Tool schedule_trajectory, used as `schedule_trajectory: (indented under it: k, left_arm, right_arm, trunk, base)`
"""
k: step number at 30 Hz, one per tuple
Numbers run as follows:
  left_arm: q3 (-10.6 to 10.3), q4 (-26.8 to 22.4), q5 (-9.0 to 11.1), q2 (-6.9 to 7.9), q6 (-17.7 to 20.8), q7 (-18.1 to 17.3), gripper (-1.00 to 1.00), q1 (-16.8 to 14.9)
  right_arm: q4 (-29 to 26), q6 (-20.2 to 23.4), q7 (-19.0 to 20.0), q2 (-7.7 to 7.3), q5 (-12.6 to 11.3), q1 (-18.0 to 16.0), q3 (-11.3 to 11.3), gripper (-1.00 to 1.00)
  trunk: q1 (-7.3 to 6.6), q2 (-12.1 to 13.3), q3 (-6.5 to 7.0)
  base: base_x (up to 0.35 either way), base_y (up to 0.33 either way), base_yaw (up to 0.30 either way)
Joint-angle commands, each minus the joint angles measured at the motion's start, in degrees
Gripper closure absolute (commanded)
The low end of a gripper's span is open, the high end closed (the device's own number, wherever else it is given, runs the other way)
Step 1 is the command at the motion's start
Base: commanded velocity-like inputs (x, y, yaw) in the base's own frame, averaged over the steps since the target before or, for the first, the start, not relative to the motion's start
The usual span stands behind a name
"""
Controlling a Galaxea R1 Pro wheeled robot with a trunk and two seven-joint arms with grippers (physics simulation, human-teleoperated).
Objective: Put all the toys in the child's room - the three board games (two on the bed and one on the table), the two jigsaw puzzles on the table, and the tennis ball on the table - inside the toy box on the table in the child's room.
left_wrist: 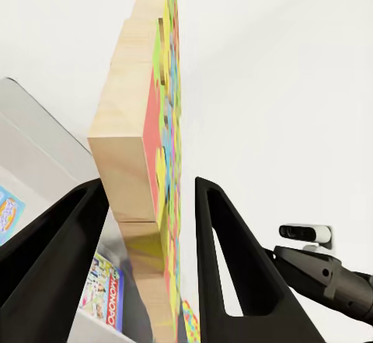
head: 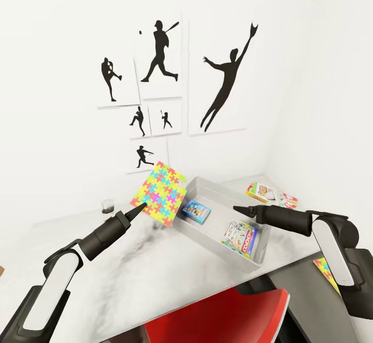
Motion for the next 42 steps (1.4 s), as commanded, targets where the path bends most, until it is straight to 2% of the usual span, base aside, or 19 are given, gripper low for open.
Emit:
schedule_trajectory:
  k: [1, 24, 34, 42]
  left_arm:
    - [0.0, 0.0, 0.4, 0.03, 0.3, 0.1, 1.00, 0.0]
    - [0.0, 0.0, 0.4, 0.03, 0.4, 0.0, 1.00, -0.1]
    - [0.1, 0.2, 0.6, 0.20, 0.8, -0.2, 1.00, -0.4]
    - [0.2, 1.0, 0.8, 0.20, 3.1, -0.1, 1.00, -3.1]
  right_arm:
    - [0.0, 0.2, 0.5, 0.00, 0.4, -0.1, -0.1, -1.00]
    - [0.0, 0.2, 0.5, 0.14, 0.4, -0.1, -0.1, -1.00]
    - [0.0, 0.2, 0.5, 0.21, 0.4, -0.1, -0.1, -1.00]
    - [0.0, 0.2, 0.5, 0.12, 0.4, -0.1, -0.1, -1.00]
  trunk:
    - [0.03, -0.1, -0.11]
    - [0.03, -0.1, -0.13]
    - [0.03, -0.1, -0.13]
    - [0.03, -0.1, -0.13]
  base:
    - [0.001, -0.001, 0.000]
    - [0.000, 0.000, -0.011]
    - [0.000, 0.000, -0.197]
    - [0.000, 0.000, -0.255]
